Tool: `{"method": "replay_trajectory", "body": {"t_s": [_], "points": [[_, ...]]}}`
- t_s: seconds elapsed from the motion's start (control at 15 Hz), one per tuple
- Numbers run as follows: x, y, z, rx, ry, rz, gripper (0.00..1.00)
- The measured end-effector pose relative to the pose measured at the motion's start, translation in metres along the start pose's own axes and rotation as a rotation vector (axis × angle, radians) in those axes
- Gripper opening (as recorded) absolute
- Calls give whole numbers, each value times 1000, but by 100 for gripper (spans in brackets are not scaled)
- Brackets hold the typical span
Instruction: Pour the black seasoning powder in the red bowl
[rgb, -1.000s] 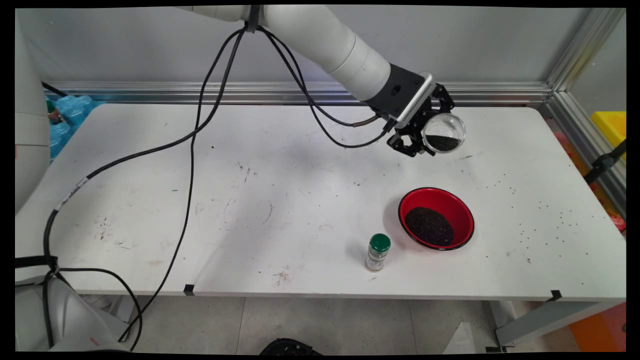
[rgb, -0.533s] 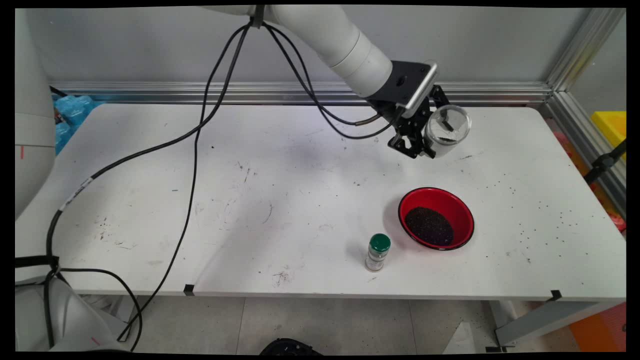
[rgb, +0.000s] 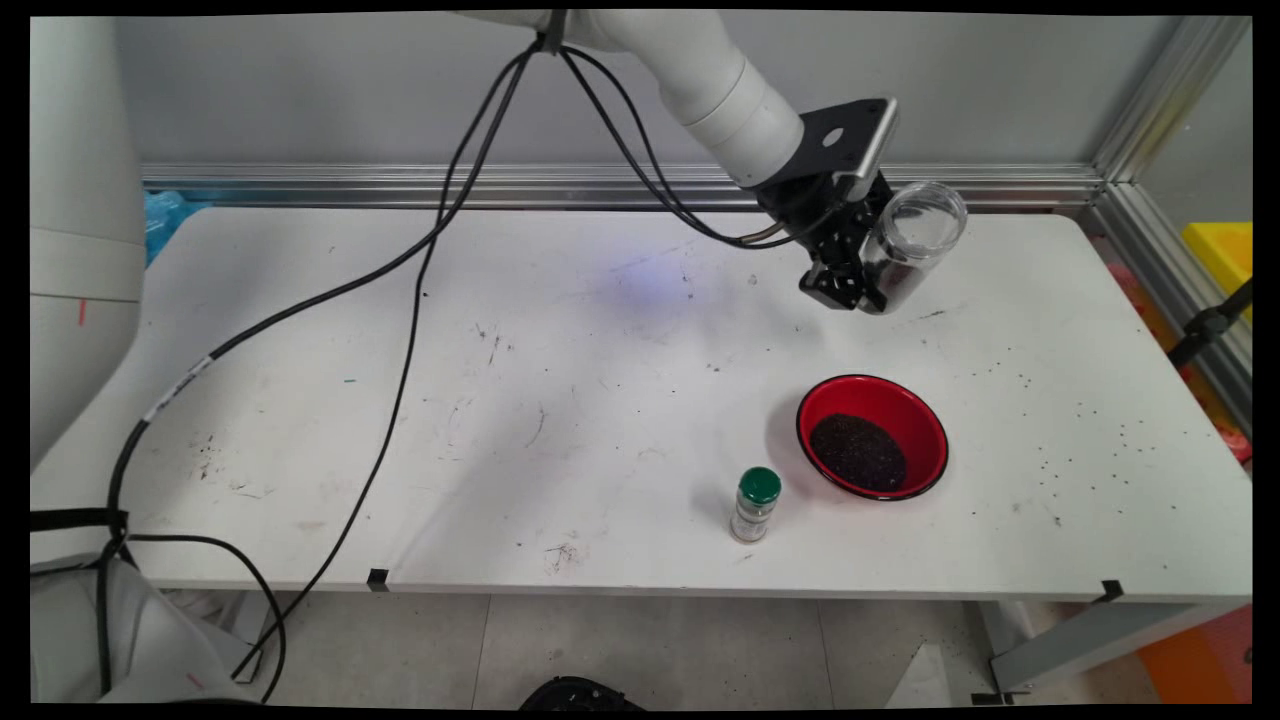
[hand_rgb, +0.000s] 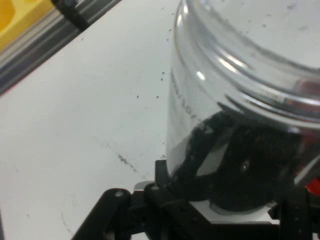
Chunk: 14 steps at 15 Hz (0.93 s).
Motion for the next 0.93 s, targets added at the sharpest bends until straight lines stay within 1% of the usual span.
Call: {"method": "replay_trajectory", "body": {"t_s": [0.13,0.4,0.73,0.93], "points": [[-2,-4,7,-4,0,-51,0],[-9,-10,26,-11,14,-186,0],[-23,-11,49,-21,36,-339,0],[-33,-9,60,-24,41,-406,0]]}}
